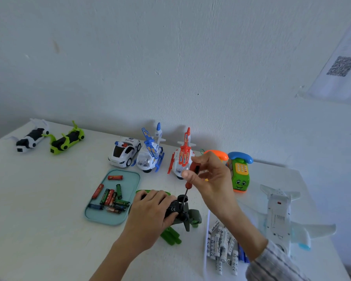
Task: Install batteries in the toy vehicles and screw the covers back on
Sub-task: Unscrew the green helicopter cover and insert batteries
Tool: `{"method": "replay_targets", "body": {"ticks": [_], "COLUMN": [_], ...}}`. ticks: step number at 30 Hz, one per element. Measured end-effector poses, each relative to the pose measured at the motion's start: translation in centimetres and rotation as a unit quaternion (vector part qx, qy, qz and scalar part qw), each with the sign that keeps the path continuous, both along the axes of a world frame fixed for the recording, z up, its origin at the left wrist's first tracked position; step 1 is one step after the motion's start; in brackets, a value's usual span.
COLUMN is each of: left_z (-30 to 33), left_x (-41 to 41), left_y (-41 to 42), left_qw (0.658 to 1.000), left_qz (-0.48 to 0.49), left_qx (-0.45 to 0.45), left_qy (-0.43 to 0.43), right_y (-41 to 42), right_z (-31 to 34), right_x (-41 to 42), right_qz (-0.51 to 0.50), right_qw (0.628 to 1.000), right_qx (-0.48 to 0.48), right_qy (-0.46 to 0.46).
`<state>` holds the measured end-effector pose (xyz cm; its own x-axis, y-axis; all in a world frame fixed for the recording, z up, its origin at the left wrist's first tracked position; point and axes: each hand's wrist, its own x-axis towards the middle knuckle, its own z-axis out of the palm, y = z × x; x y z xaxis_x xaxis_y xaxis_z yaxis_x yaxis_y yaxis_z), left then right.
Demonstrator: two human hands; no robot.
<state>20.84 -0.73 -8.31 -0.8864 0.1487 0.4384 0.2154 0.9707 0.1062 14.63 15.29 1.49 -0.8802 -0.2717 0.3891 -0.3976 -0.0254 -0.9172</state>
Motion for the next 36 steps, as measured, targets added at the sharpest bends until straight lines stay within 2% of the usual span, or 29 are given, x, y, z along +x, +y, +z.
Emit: {"method": "replay_targets", "body": {"ticks": [3,7,9,11,15,17,22,28,36], "left_z": [0.1,0.1,0.2,0.2,0.1,0.0,0.1,0.0,0.0], "left_x": [0.0,0.1,0.0,0.0,-0.1,-0.1,-0.2,-0.2,-0.3], "left_y": [0.0,0.0,0.1,0.1,0.2,0.2,0.2,0.2,0.2], "left_qw": [1.0,1.0,1.0,1.0,1.0,1.0,1.0,1.0,1.0], "left_qz": [0.002,0.002,0.003,0.006,0.011,0.012,0.014,0.01,0.007], "left_qx": [0.002,0.004,0.001,0.001,0.003,0.0,-0.004,-0.007,-0.002], "left_qy": [-0.004,-0.008,-0.009,-0.012,-0.011,-0.011,-0.008,0.005,0.009], "right_y": [0.0,0.8,1.3,1.6,1.5,1.3,0.4,-0.5,-0.5], "right_z": [-0.1,-0.3,-0.8,-1.6,-1.8,-1.4,-0.9,-0.4,-0.9], "right_x": [-0.1,-0.2,-0.2,0.0,0.2,0.1,0.5,0.6,0.7], "right_qz": [-0.012,0.036,0.04,0.005,-0.076,-0.092,-0.051,-0.008,-0.016], "right_qw": [1.0,0.999,0.997,0.99,0.992,0.987,0.975,0.959,0.963], "right_qx": [-0.008,-0.001,0.064,0.136,0.085,0.107,0.178,0.249,0.24], "right_qy": [0.018,-0.008,0.015,0.044,0.047,0.074,0.122,0.136,0.122]}}
